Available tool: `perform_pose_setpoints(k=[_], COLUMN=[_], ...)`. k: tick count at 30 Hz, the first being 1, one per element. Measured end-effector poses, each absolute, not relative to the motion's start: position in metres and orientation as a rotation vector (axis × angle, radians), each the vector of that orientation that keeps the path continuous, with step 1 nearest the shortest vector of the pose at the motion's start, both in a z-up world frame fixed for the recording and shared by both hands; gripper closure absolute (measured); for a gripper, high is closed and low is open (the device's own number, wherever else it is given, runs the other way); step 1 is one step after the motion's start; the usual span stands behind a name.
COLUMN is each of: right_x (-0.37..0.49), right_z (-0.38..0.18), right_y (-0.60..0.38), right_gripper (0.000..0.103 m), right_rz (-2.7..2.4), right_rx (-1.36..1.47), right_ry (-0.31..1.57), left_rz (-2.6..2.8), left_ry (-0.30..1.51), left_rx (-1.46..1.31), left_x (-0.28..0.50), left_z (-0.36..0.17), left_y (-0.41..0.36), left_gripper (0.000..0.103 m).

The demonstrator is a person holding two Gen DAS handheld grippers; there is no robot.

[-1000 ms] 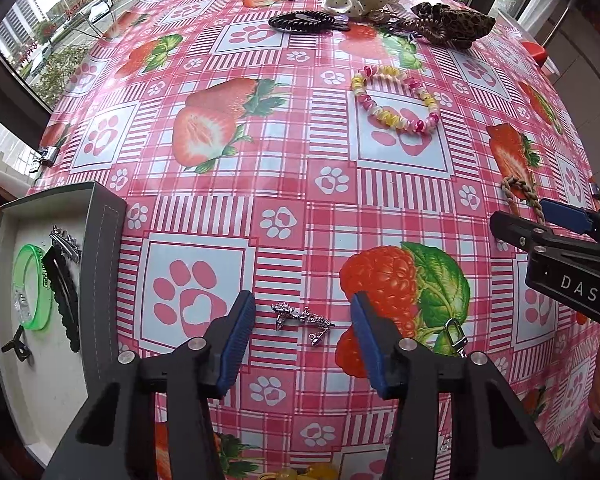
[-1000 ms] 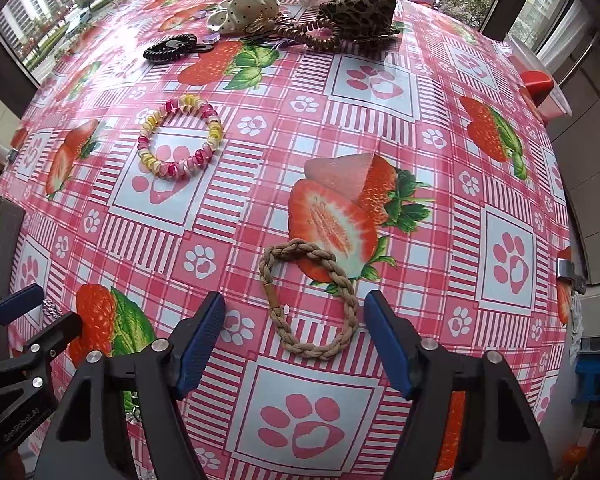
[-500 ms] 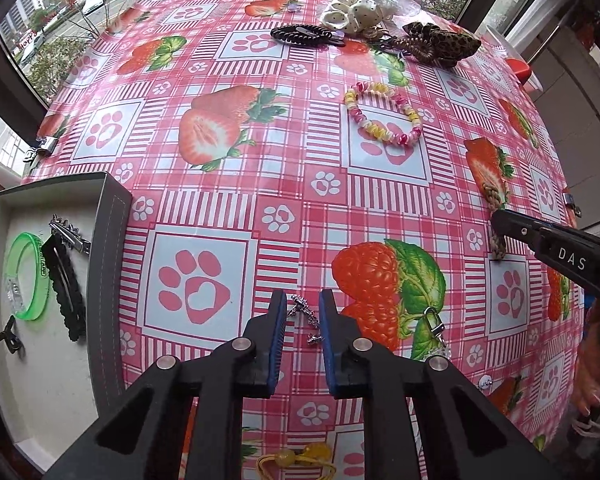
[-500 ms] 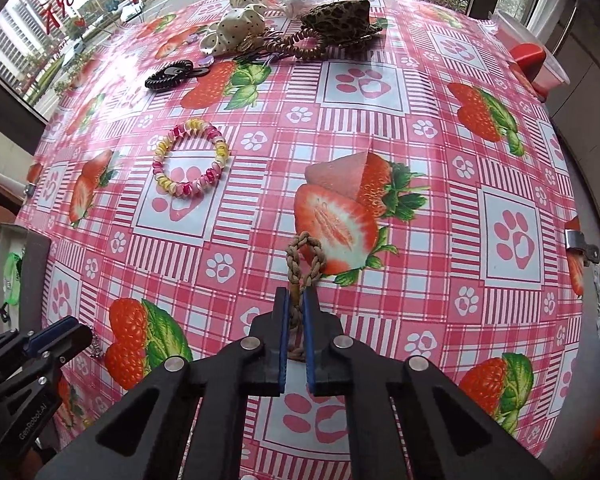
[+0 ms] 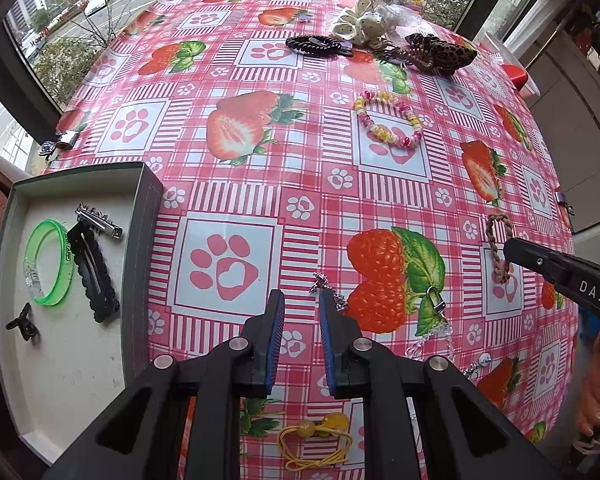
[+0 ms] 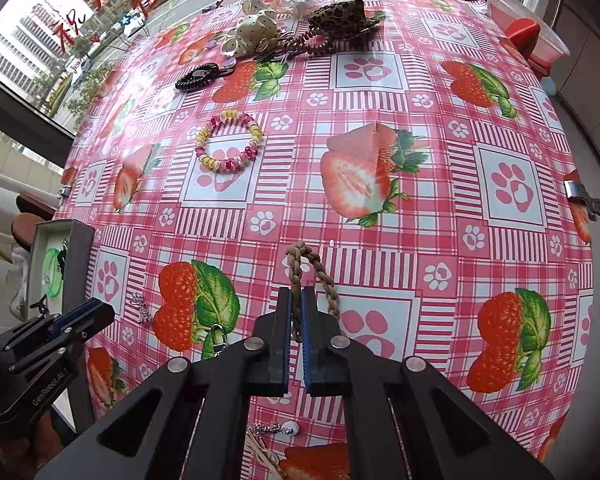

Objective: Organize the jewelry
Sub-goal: 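Grasp the braided brown hair tie with the right tool while the left tool grasps a small silver charm, then carry the braided hair tie to the white tray while the left tool carries the silver charm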

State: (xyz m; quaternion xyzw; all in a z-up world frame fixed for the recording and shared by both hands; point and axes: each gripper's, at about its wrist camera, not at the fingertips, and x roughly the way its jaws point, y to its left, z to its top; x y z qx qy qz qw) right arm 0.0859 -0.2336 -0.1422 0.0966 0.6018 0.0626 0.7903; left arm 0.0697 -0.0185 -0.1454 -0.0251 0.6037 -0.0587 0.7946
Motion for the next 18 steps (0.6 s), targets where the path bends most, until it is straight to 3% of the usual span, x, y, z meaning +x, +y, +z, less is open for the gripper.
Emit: perform_pose_setpoints(k=[2,3,4,5,6,15,17,18], right_x=[0.083,0.082,0.08,0.079,0.078,0.07,0.068,0.067], right_z=[-0.142,-0.141,-0.141,-0.141,-0.14,-0.141,-0.141,-0.141], right_y=[-0.234,-0.234,-0.234,-0.234,-0.234,-0.239,-0.24,-0.241], right_gripper=[0.098,0.098,0.098,0.098,0.098,0.098,0.098,0.098], right_rz=[0.133,0.132,0.132,0.133,0.134,0.131,0.13,0.131], right_rx=[0.218,0.223,0.227,0.232,0.238,0.27,0.273,0.274], right_ry=[1.301,1.302,1.304,1.305,1.306,1.317,1.317,1.318], left_rz=[-0.115,-0.102,-0.082,-0.059,-0.038,-0.018,-0.03,-0.035], left_ry=[1.324,1.337,1.345,1.333,1.307,1.342,1.369,1.391], left_rx=[-0.1,-0.125,-0.145,-0.157,-0.156,-0.06,-0.053,-0.045], left_x=[0.071,0.071,0.072,0.071,0.07,0.084,0.086,0.087], left_z=[-0.15,-0.152,-0.154,-0.153,-0.15,-0.169,-0.175,-0.179], left_y=[-0.015,-0.014,-0.012,-0.011,-0.01,-0.032,-0.037,-0.04], left_gripper=[0.075,0.067,0.034,0.008,0.004,0.005,0.023,0.025])
